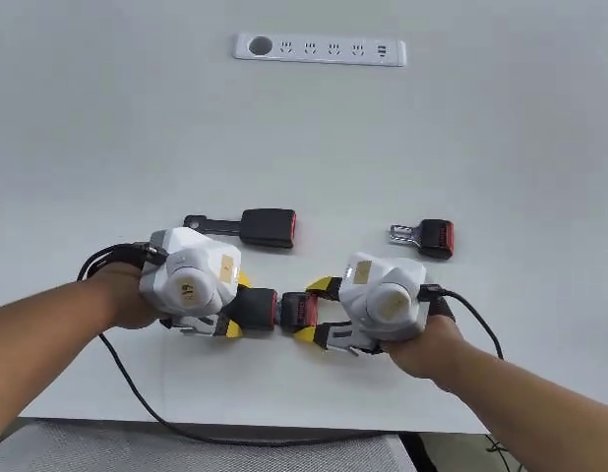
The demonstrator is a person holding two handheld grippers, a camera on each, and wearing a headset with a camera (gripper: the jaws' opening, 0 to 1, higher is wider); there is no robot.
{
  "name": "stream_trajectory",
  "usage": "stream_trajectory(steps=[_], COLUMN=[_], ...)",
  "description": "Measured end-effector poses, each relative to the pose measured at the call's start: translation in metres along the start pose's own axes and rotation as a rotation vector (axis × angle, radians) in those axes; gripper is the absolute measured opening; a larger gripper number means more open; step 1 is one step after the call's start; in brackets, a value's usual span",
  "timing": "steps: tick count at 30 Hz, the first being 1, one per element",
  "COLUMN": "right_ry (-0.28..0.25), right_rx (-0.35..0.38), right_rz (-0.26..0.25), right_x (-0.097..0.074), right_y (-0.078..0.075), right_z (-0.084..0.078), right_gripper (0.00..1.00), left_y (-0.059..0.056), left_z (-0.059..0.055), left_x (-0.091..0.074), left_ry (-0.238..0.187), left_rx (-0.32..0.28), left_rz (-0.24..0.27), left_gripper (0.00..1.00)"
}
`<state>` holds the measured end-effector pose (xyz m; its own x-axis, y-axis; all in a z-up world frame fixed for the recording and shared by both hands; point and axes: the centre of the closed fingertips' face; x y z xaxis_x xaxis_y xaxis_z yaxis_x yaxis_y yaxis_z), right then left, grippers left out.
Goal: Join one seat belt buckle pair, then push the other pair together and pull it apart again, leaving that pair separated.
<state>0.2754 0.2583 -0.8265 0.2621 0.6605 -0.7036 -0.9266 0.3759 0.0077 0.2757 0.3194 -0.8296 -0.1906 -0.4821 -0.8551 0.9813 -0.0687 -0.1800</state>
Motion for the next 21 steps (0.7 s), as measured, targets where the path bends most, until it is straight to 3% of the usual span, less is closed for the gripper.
stream_trajectory(steps=[12, 21], right_ry=[-0.003, -0.029], right_rx=[-0.016, -0.017], right_rz=[-0.003, 0.012], right_x=[0.0006, 0.0003], right_y=[-0.0004, -0.0013], right_z=[0.0015, 0.0019], right_gripper=[0.33, 0.33], left_y=[-0.0005, -0.0003], left_z=[0.0006, 0.0004], left_x=[-0.0005, -0.0015], left_ry=[0.007, -0.028], left_rx=[0.005, 0.011], left_rz=[-0.004, -0.012], left_gripper=[0.34, 0.34])
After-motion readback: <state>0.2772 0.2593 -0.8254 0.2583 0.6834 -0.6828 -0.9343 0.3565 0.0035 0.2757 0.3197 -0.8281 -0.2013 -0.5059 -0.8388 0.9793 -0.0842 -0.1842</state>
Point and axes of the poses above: the centre of the closed fingertips' face, and the gripper's own axes: x roughly forward along the fingers, y roughly to its left, z roughly out of its top, and after that the axes turned 10 degrees about -z, right-handed
